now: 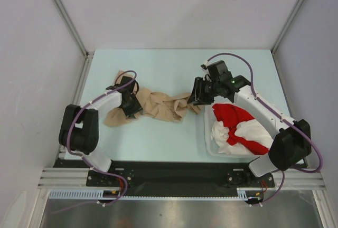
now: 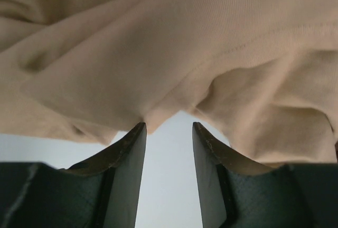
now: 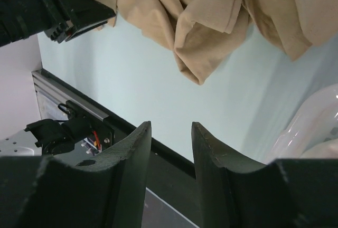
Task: Fold and stack the t-shirts
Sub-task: Flatten the tshirt out
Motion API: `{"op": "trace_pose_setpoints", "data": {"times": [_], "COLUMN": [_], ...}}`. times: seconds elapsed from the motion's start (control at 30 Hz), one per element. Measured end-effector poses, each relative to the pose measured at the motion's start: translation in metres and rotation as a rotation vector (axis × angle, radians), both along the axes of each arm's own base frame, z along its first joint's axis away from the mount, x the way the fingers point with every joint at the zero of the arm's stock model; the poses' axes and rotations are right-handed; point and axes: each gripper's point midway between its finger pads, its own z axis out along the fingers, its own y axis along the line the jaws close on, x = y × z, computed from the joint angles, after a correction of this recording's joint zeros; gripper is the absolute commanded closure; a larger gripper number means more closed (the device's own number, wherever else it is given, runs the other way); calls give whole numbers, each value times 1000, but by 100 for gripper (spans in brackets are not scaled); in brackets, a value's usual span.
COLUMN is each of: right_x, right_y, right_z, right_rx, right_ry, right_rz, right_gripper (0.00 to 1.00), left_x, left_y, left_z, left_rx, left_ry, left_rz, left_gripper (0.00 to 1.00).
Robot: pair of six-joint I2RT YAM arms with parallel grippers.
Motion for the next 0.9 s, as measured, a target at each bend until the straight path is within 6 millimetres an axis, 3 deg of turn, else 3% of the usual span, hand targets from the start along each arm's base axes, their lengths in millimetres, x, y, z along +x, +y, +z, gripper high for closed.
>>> {"op": "trace_pose_setpoints", "data": {"times": [0.17, 0.67, 0.73, 0.83, 0.9], "right_x": [-1, -2, -2, -2, -2], "right_y": [-1, -1, -1, -2, -2], "right_z": [3, -6, -6, -7, -7], "right_rx": [2, 1, 1, -3, -9], "right_ry": [-9, -3, -4, -5, -6], "right_rz": [-1, -1, -1, -3, -4], "right_gripper": [59, 59, 59, 59, 59], "left_x": [4, -5, -6, -4, -3], "left_y": [6, 14, 16, 18, 18], "left_z": [-13, -13, -18, -20, -21], "left_rx": [24, 55, 66, 81, 85], "left_ry": [37, 44, 58, 67, 70], "left_rz": [36, 73, 74, 75, 69], "left_gripper": [55, 56, 59, 73, 88]}}
